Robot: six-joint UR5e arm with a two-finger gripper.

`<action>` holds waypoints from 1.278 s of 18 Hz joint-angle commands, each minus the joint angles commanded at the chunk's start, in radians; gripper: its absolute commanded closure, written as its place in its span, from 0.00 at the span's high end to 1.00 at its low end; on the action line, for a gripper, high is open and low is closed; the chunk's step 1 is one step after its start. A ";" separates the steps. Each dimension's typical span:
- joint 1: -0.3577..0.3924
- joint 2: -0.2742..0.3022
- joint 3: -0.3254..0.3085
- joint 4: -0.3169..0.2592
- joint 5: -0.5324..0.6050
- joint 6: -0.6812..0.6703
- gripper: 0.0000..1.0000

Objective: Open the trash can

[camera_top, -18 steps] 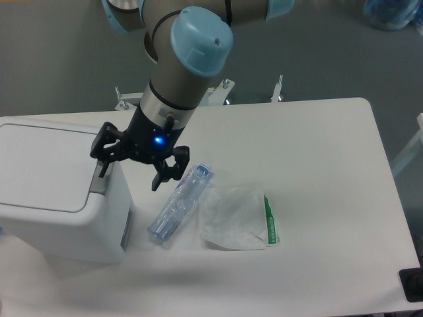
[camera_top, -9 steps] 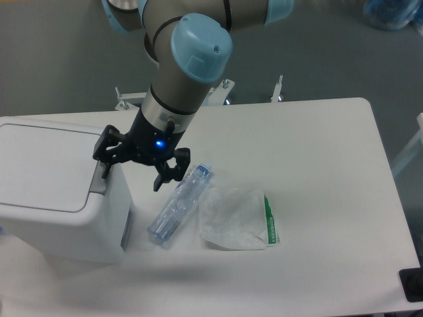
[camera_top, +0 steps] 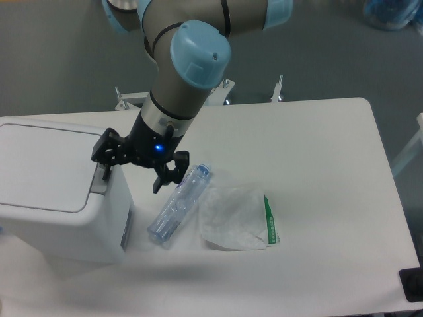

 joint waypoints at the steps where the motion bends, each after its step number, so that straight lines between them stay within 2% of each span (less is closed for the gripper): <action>1: 0.000 -0.002 0.002 0.003 0.000 0.002 1.00; 13: -0.002 -0.005 0.002 0.005 0.008 0.002 1.00; 18: 0.002 -0.006 0.052 0.003 0.026 0.005 1.00; 21: 0.044 -0.005 0.069 0.017 0.028 0.012 1.00; 23: 0.089 -0.005 0.067 0.057 0.028 0.028 1.00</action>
